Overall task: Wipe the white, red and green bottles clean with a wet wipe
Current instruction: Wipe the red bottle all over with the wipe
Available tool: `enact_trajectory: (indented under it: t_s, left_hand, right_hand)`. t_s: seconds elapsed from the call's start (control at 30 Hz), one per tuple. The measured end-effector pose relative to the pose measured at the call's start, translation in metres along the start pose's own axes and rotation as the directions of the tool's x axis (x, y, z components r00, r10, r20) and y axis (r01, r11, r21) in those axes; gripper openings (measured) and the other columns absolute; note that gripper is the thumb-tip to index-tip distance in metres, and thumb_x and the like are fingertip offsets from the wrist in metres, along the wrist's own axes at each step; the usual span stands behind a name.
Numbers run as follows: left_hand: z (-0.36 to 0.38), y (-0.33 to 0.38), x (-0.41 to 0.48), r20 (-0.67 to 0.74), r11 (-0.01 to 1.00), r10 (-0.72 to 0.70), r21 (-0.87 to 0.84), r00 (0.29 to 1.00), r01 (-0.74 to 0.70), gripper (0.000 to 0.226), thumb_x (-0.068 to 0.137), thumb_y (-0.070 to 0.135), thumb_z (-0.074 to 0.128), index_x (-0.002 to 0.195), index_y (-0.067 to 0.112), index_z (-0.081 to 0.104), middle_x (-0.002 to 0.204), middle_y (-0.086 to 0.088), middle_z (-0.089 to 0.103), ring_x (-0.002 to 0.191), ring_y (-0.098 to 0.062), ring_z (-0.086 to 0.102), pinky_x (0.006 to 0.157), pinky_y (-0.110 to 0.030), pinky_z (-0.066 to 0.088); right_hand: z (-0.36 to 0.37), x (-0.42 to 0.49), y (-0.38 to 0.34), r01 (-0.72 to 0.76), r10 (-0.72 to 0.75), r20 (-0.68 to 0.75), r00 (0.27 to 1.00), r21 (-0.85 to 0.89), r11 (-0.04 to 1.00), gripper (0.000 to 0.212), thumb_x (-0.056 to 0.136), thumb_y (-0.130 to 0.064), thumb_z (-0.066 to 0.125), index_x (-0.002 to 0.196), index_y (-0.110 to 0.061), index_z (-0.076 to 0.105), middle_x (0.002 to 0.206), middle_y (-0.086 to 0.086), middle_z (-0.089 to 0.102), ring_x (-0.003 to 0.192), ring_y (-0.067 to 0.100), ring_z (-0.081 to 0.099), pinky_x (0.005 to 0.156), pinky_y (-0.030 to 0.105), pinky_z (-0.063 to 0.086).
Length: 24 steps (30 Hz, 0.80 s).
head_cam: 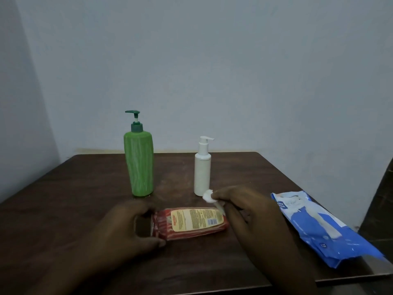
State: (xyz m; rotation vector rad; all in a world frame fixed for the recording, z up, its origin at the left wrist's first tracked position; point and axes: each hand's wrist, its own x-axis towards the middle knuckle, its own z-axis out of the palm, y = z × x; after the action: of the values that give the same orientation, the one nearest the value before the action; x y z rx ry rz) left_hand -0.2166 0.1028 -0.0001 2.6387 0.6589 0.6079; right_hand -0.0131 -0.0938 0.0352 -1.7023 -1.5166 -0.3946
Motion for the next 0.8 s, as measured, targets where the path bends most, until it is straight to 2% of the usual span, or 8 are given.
enact_trajectory:
  t_s: [0.1,0.2,0.33,0.43,0.53,0.6,0.67,0.8]
  left_hand:
    - [0.032,-0.009,-0.016,-0.130,0.979,-0.092,-0.195,0.987,0.065,0.066,0.053,0.047,0.098,0.113,0.040,0.071,0.103,0.034,0.070,0.099,0.017,0.063,0.081,-0.002,0.048]
    - [0.040,-0.008,-0.020,-0.167,0.946,-0.150,-0.311,0.975,0.092,0.067,0.052,0.034,0.101,0.113,0.037,0.072,0.106,0.039,0.068,0.099,0.013,0.067,0.081,-0.004,0.051]
    - [0.042,-0.006,-0.021,-0.168,0.941,-0.144,-0.328,0.975,0.082,0.068,0.053,0.039,0.099,0.114,0.042,0.069,0.113,0.037,0.066,0.103,0.010,0.066,0.088,-0.017,0.056]
    - [0.041,-0.003,-0.024,-0.183,0.961,-0.106,-0.270,0.977,0.053,0.067,0.054,0.044,0.098,0.113,0.046,0.066,0.118,0.044,0.059,0.106,0.014,0.062,0.086,-0.012,0.053]
    - [0.040,-0.004,-0.025,-0.207,0.972,-0.079,-0.234,0.975,0.029,0.067,0.055,0.045,0.098,0.113,0.046,0.066,0.115,0.037,0.064,0.107,0.013,0.062,0.089,-0.014,0.051]
    - [0.038,-0.005,-0.030,-0.246,0.972,-0.095,-0.234,0.965,0.036,0.067,0.057,0.042,0.098,0.114,0.047,0.065,0.111,0.034,0.066,0.108,0.015,0.060,0.089,-0.006,0.047]
    - [0.041,0.001,-0.026,-0.234,0.971,-0.091,-0.238,0.968,0.034,0.068,0.059,0.042,0.097,0.117,0.047,0.061,0.113,0.034,0.062,0.110,0.019,0.055,0.087,0.001,0.041]
    - [0.040,-0.005,-0.028,-0.218,0.961,-0.110,-0.272,0.970,0.048,0.068,0.060,0.044,0.096,0.120,0.042,0.064,0.115,0.030,0.064,0.111,0.015,0.056,0.090,-0.006,0.047]
  right_hand:
    - [0.005,0.003,-0.011,-0.051,0.049,0.089,0.995,0.019,0.999,0.029,0.091,-0.012,0.060,0.110,-0.034,0.064,0.110,-0.026,0.058,0.097,-0.021,0.049,0.087,-0.004,0.033]
    - [0.009,0.005,-0.014,-0.121,0.123,0.253,0.960,-0.023,0.992,0.032,0.098,-0.022,0.049,0.129,-0.032,0.054,0.128,-0.016,0.054,0.107,-0.013,0.044,0.086,-0.008,0.023]
    - [0.016,0.005,-0.017,-0.146,0.154,0.292,0.944,-0.050,0.988,0.033,0.099,-0.029,0.046,0.131,-0.035,0.050,0.135,-0.015,0.050,0.112,-0.011,0.043,0.081,-0.010,0.025]
    - [0.022,0.005,-0.022,-0.121,0.132,0.324,0.937,-0.052,0.991,0.033,0.098,-0.029,0.048,0.131,-0.034,0.052,0.135,-0.017,0.051,0.120,-0.006,0.044,0.091,-0.003,0.027]
    - [0.024,0.003,-0.022,-0.056,0.073,0.264,0.962,-0.072,0.996,0.032,0.095,-0.024,0.053,0.125,-0.035,0.057,0.128,-0.019,0.054,0.116,-0.007,0.045,0.101,0.004,0.030]
    - [0.032,0.002,-0.022,-0.044,0.068,0.241,0.968,-0.104,0.994,0.031,0.093,-0.021,0.057,0.120,-0.035,0.061,0.121,-0.017,0.057,0.109,-0.006,0.049,0.094,0.001,0.031]
    - [0.030,-0.003,-0.015,-0.035,0.049,0.139,0.989,-0.099,0.994,0.029,0.088,-0.016,0.064,0.112,-0.031,0.068,0.112,-0.012,0.063,0.097,-0.008,0.052,0.087,-0.003,0.032]
    - [0.045,-0.002,-0.027,0.045,-0.036,0.103,0.994,-0.081,0.996,0.022,0.089,-0.023,0.056,0.106,-0.027,0.070,0.107,-0.020,0.057,0.095,-0.006,0.053,0.087,-0.004,0.033]
